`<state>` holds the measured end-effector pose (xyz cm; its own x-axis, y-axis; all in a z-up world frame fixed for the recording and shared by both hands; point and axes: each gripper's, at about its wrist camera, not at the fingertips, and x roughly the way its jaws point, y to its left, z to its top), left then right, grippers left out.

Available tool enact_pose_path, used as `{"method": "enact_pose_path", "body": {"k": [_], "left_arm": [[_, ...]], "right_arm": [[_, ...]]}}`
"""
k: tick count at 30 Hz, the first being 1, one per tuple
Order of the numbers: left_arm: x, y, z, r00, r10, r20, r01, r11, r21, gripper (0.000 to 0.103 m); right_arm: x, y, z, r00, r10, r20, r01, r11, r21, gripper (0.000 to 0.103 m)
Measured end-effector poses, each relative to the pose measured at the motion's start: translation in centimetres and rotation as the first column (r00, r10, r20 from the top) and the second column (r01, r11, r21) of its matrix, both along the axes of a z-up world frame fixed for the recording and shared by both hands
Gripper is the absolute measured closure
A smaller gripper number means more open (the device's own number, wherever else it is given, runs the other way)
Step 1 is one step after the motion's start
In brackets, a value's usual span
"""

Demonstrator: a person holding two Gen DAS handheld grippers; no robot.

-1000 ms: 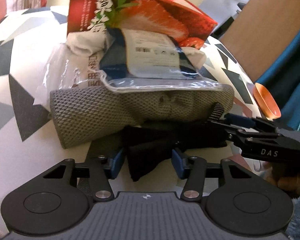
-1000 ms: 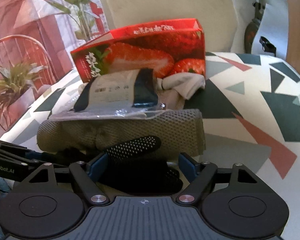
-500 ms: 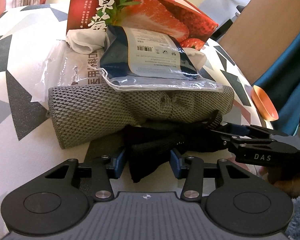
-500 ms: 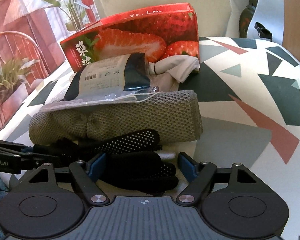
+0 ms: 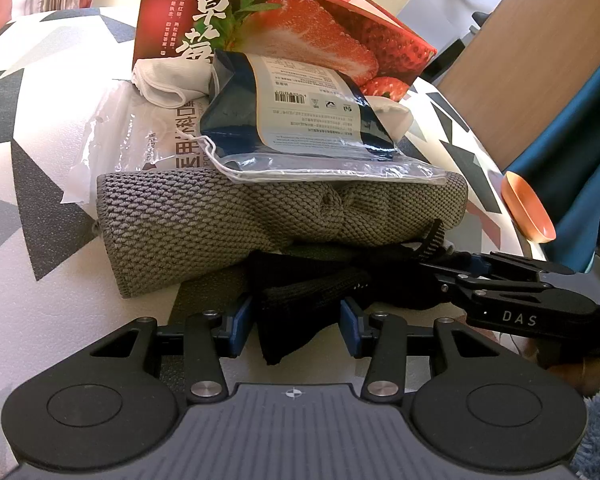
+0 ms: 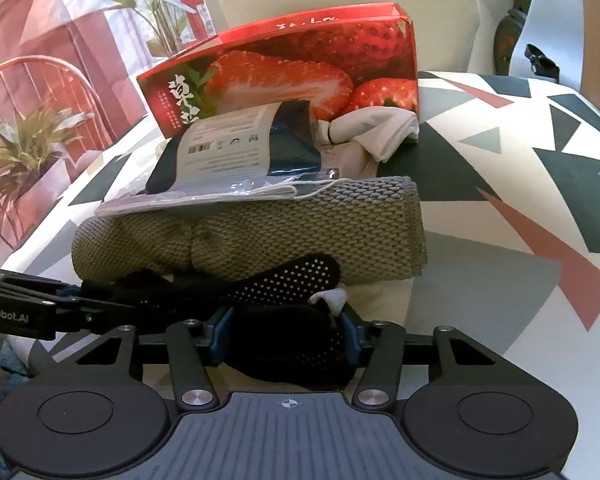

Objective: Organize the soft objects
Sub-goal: 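Close both grippers on the black dotted glove, then lift the black glove with both grippers and carry it over the box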

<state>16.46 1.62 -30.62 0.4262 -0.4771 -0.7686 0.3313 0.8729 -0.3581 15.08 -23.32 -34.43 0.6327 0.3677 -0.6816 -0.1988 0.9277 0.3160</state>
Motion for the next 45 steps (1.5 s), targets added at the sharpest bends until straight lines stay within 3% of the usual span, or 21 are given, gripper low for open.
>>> {"method": "enact_pose_path", "body": {"k": [7,11,16,20,28,33,45], "left_arm": [[0.0,0.3,0.0,1.0,0.014,-0.004,-0.014,1.0,-0.006,0.061],[0.0,0.7,-0.1,1.0,0.028,-0.01,-0.028,0.999,-0.014,0.065],[-0.1,0.9,0.0,1.0,0.026,-0.007,-0.026,1.0,-0.013,0.065],[-0.1,0.9,-0.1,1.0,0.027,-0.007,-0.027,1.0,-0.012,0.067],[-0.4,0.9,0.5,1.0,0.005,0.024,-0.005,1.0,-0.019,0.083],[-1.0,0.7,1.7,0.996,-0.007,0.087,0.01,1.0,-0.026,0.085],[-1.7,0.8,5.8,0.971,-0.047,0.233,0.079,0.989,-0.128,0.085]], "right_arm": [[-0.1,0.0,0.1,1.0,0.007,0.002,-0.007,1.0,0.006,0.061],[-0.3,-0.2,0.3,1.0,-0.021,0.006,0.021,1.0,-0.01,0.05],[-0.3,-0.3,0.2,1.0,-0.023,-0.004,0.023,1.0,-0.014,0.051],[-0.3,-0.1,0.1,1.0,0.003,-0.006,-0.003,1.0,0.0,0.065],[-0.6,0.0,0.7,0.999,0.035,0.023,-0.036,0.999,0.035,0.088],[-1.0,-0.1,1.3,0.997,0.038,0.06,-0.04,0.998,0.046,0.091],[-1.5,-1.6,4.6,0.98,-0.009,0.201,-0.01,0.996,0.093,0.092]]}}
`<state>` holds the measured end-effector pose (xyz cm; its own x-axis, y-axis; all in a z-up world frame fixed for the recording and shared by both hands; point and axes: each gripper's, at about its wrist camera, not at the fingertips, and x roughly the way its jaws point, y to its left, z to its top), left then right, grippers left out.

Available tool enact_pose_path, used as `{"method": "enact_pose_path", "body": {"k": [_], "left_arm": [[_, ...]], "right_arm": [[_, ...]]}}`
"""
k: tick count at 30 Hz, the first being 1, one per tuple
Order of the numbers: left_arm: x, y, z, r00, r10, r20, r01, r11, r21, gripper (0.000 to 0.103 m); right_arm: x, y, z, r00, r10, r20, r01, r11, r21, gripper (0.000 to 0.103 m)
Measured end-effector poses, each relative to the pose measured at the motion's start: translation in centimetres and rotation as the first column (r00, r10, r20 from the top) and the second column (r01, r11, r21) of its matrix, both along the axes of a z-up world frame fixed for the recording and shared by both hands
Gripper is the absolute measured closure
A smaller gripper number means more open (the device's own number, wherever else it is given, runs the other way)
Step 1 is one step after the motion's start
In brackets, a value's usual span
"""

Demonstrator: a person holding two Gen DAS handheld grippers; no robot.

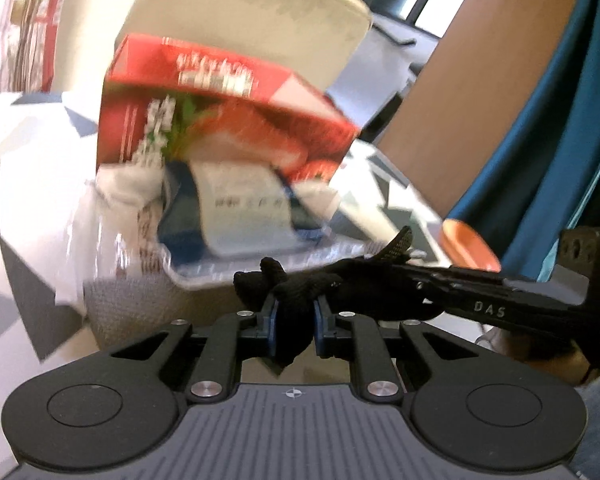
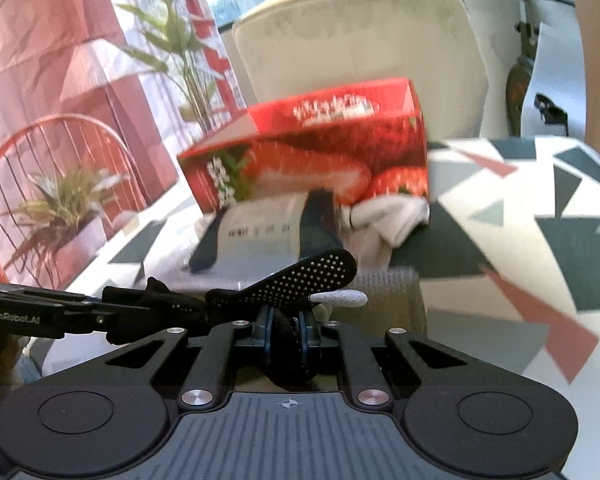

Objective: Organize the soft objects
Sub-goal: 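Lift the black glove with both grippers and carry it over the box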

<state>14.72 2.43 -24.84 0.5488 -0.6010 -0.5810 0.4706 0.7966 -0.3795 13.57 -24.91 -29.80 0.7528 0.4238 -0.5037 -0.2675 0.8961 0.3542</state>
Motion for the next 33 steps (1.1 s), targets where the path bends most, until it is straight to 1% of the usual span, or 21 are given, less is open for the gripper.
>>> {"method": "enact_pose_path", "body": {"k": [3,7,12,17,21,23,25,27,29,31,33], "left_arm": [[0.2,0.2,1.5,0.999,0.014,0.042,-0.013,1.0,-0.026,0.085],[0.6,-0.1,3.5,0.995,0.023,0.095,-0.02,0.999,-0.029,0.085],[1.1,0.1,6.0,0.992,0.055,0.112,-0.048,0.997,-0.059,0.085],[1.5,0.2,8.2,0.981,0.065,0.181,-0.056,0.997,-0.053,0.085],[3.1,0.3,10.0,0.972,0.08,0.223,-0.067,0.996,-0.067,0.085],[4.2,0.0,10.9,0.969,0.071,0.238,-0.061,0.997,-0.05,0.085],[5.7,-0.4,11.7,0.962,0.063,0.265,-0.06,0.998,-0.019,0.085],[7.5,-0.7,12.4,0.962,0.068,0.264,-0.068,0.998,-0.006,0.085],[9.3,-0.9,12.9,0.963,0.073,0.258,-0.075,0.997,-0.004,0.085],[11.1,-1.4,13.6,0.954,0.078,0.29,-0.092,0.995,0.032,0.085],[12.8,-1.8,14.3,0.944,0.085,0.319,-0.109,0.992,0.058,0.085]], "right_arm": [[0.3,-0.2,1.3,0.999,-0.002,0.043,0.002,1.0,0.014,0.092],[1.1,-0.3,3.2,0.996,0.01,0.091,-0.011,1.0,0.015,0.092],[2.6,-0.4,5.9,0.989,0.022,0.147,-0.027,0.999,0.029,0.092],[4.2,-0.7,8.5,0.978,0.038,0.206,-0.048,0.998,0.042,0.092],[6.1,-0.7,10.5,0.967,0.053,0.248,-0.063,0.998,0.031,0.092],[6.9,-0.5,11.1,0.962,0.05,0.269,-0.059,0.998,0.025,0.092],[8.2,-0.5,11.5,0.96,0.037,0.279,-0.049,0.998,0.037,0.092],[9.8,-0.6,11.9,0.96,0.019,0.281,-0.037,0.998,0.06,0.092],[11.5,-0.9,12.2,0.964,0.0,0.267,-0.025,0.996,0.09,0.092],[13.5,-1.0,12.7,0.97,-0.01,0.242,-0.018,0.993,0.114,0.092],[15.6,-0.9,13.4,0.973,0.001,0.229,-0.024,0.995,0.101,0.092]]}}
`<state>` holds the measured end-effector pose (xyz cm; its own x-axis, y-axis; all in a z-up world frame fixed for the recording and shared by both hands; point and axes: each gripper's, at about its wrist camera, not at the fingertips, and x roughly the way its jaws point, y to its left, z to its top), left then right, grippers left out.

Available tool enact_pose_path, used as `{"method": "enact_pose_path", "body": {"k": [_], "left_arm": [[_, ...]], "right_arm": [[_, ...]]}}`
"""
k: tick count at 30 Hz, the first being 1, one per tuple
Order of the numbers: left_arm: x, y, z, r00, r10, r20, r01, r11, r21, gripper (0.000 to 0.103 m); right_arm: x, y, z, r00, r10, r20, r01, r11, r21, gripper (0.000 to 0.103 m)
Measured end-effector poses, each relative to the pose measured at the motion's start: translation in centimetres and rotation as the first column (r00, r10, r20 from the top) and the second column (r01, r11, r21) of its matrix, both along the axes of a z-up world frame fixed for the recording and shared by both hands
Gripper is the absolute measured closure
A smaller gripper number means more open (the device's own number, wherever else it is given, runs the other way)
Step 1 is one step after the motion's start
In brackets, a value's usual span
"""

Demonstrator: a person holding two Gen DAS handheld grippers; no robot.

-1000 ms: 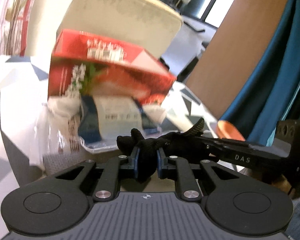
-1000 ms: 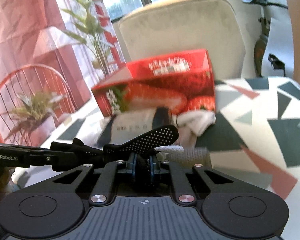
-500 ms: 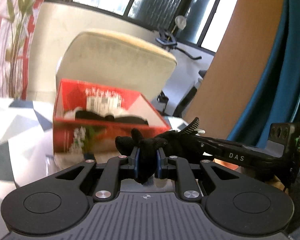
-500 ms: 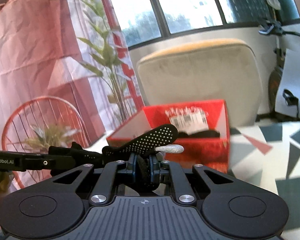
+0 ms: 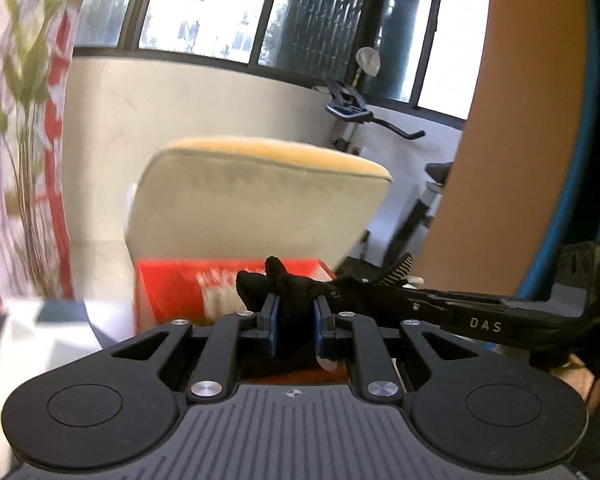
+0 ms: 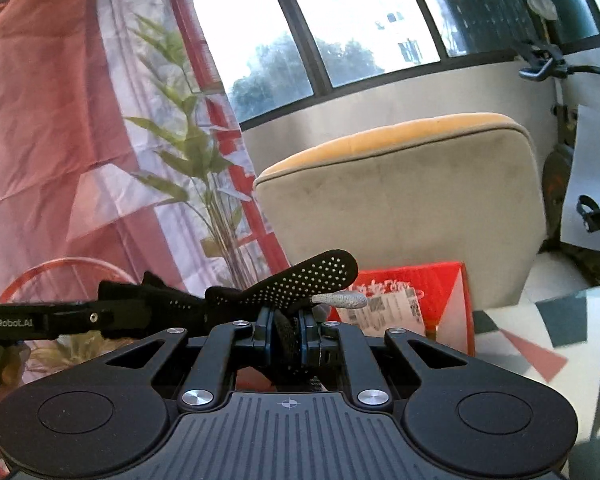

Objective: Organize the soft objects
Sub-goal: 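Lift the black glove with both grippers and carry it over the box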

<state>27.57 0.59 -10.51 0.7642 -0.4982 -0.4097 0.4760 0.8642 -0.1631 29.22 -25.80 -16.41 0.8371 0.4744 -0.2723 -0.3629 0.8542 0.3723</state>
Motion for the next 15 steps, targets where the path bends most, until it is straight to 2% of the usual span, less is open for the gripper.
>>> {"method": "enact_pose_path", "body": {"k": [5,7,9,15], "left_arm": [[3.8,-2.0,1.3,0.994,0.03,0.107,-0.041,0.994,0.098,0.085],[4.9,-2.9,1.7,0.98,0.035,0.196,-0.065,0.986,0.151,0.085],[6.2,-3.9,1.7,0.972,0.03,0.234,-0.074,0.981,0.18,0.085],[11.3,-3.9,-0.5,0.989,0.072,0.133,-0.091,0.985,0.149,0.085]], "right_arm": [[6.0,0.2,1.6,1.0,0.004,-0.024,-0.004,0.999,-0.037,0.092],[8.2,0.4,2.1,1.0,0.005,-0.031,-0.006,0.999,-0.051,0.092],[10.4,0.8,2.6,1.0,0.004,-0.027,-0.006,0.997,-0.078,0.092],[15.7,1.9,1.7,0.998,-0.026,-0.058,0.016,0.985,-0.171,0.092]]}}
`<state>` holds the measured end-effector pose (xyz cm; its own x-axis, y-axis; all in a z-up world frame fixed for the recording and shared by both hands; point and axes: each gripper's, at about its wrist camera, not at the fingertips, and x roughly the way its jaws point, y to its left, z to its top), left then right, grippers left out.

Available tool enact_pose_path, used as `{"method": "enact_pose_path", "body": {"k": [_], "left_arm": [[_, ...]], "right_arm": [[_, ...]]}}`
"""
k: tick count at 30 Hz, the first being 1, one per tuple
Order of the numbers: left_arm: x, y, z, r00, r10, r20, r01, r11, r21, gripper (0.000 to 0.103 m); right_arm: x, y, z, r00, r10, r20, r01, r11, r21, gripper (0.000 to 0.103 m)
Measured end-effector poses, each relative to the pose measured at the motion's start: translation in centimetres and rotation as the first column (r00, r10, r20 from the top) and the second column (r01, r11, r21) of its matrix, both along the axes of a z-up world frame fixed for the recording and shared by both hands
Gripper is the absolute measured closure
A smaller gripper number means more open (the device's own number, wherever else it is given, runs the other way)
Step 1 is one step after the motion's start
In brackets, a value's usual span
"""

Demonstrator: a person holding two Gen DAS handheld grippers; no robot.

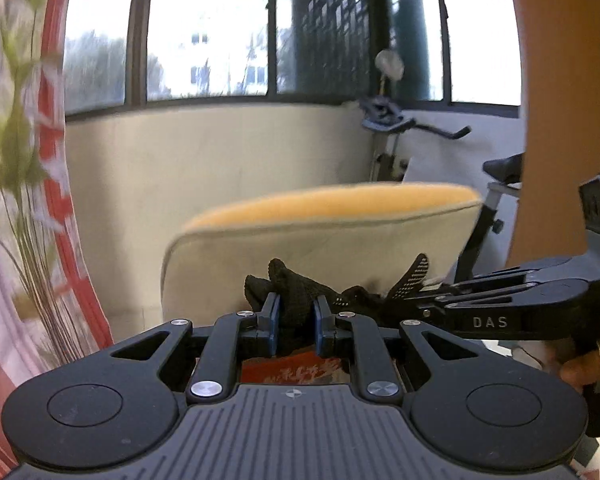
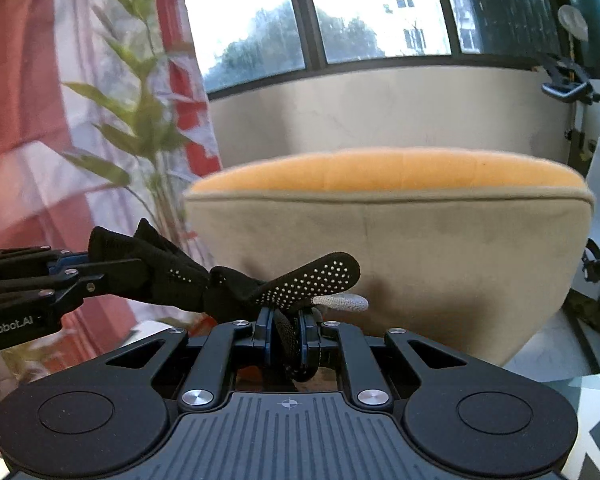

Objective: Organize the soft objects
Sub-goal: 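Lift the black glove with both grippers and carry it over the box, then lower the glove into the red box and open both grippers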

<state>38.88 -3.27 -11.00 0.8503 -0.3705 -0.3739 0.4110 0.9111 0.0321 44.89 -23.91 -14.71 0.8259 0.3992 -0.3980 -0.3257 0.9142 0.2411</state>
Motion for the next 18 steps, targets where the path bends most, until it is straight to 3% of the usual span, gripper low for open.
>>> {"method": "enact_pose_path", "body": {"k": [5,9,18], "left_arm": [[3.7,0.7,-3.4,0.988,0.008,-0.153,-0.014,0.999,-0.04,0.085],[6.2,1.7,-6.4,0.945,-0.033,-0.326,-0.007,0.993,-0.12,0.085],[7.3,2.8,-8.3,0.907,-0.015,-0.421,-0.024,0.996,-0.088,0.081]], "right_arm": [[3.4,0.9,-3.0,0.998,-0.015,-0.065,0.011,0.998,-0.057,0.092],[5.6,1.8,-5.6,0.989,-0.024,-0.146,0.01,0.996,-0.092,0.092],[7.9,4.2,-8.6,0.957,-0.024,-0.289,-0.021,0.988,-0.152,0.091]]}}
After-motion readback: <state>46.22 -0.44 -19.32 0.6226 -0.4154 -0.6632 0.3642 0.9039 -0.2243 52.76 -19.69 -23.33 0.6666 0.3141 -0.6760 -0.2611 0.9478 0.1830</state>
